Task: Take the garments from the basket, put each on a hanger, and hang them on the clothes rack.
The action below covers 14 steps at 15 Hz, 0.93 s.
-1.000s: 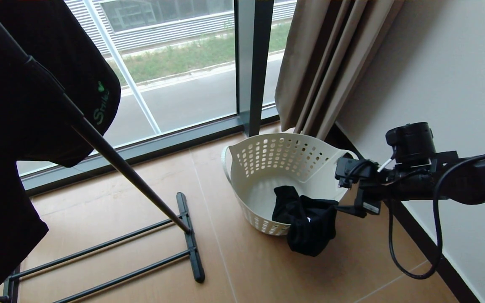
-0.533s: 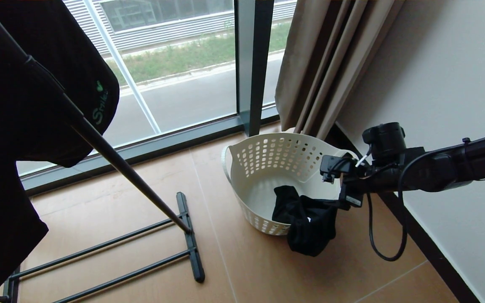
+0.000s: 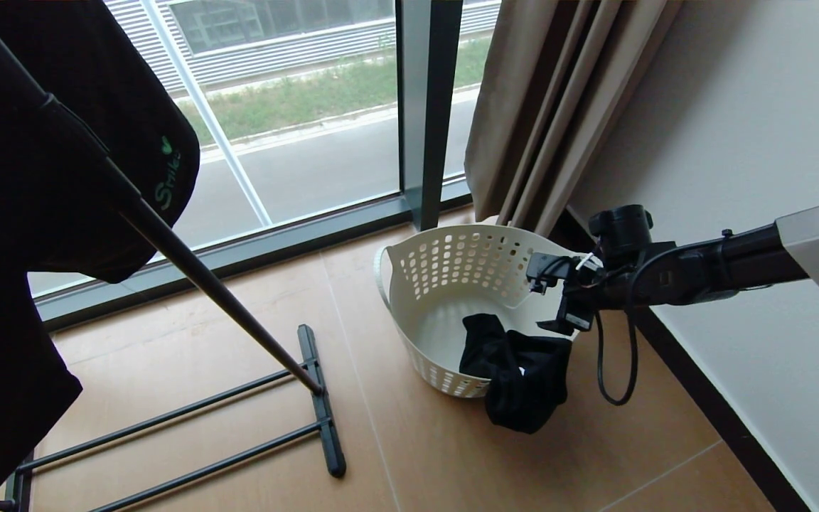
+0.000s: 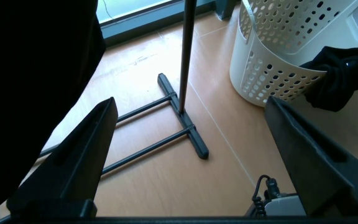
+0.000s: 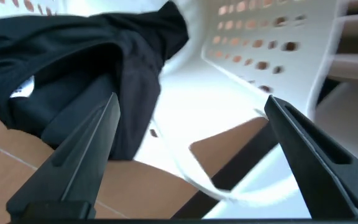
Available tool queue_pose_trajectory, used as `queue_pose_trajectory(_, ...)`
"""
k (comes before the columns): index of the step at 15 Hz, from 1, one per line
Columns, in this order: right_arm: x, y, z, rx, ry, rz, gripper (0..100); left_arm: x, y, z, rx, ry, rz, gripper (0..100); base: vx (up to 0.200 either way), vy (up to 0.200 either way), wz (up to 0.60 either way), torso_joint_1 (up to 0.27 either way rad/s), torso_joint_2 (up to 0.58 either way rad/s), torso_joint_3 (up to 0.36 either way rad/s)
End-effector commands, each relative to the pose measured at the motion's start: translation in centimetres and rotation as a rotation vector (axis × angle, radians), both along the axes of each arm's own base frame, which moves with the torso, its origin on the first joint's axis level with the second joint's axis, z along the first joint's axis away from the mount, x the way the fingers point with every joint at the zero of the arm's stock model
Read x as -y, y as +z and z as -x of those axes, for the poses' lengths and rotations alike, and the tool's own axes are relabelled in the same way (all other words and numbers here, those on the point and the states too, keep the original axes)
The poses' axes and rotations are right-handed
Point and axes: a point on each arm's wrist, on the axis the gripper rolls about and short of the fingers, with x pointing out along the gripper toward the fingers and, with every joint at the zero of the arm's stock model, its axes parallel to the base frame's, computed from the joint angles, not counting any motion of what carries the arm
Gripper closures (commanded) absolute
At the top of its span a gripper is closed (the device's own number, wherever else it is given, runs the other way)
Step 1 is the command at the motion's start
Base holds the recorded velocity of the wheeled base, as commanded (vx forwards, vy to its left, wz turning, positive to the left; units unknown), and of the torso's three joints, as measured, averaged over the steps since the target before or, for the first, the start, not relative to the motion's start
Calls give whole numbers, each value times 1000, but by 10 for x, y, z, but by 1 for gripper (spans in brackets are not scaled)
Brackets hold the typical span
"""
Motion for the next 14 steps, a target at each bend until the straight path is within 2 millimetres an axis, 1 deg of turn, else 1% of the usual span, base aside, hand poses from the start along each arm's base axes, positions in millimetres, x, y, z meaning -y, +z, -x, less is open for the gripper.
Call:
queue_pose_trajectory(1,-1,-15,-2,-40,3,7,0,0,0,0,0,0,0,0,0,0,0,0,0,0)
queue_pose_trajectory(4,-3,-18,4,-95,15,13,0,0,0,0,0,0,0,0,0,0,0,0,0,0)
queue_pose_trajectory(12,-15,-23,6,-112,43,16,0,0,0,0,0,0,0,0,0,0,0,0,0,0)
queue_pose_trajectory(13,-17,-30,5,-127,49,19,0,0,0,0,2,0,0,0,0,0,0,0,0,0)
queue_pose_trajectory(14,-18,-32,5,-132,51,20,0,0,0,0,0,0,0,0,0,0,0,0,0,0)
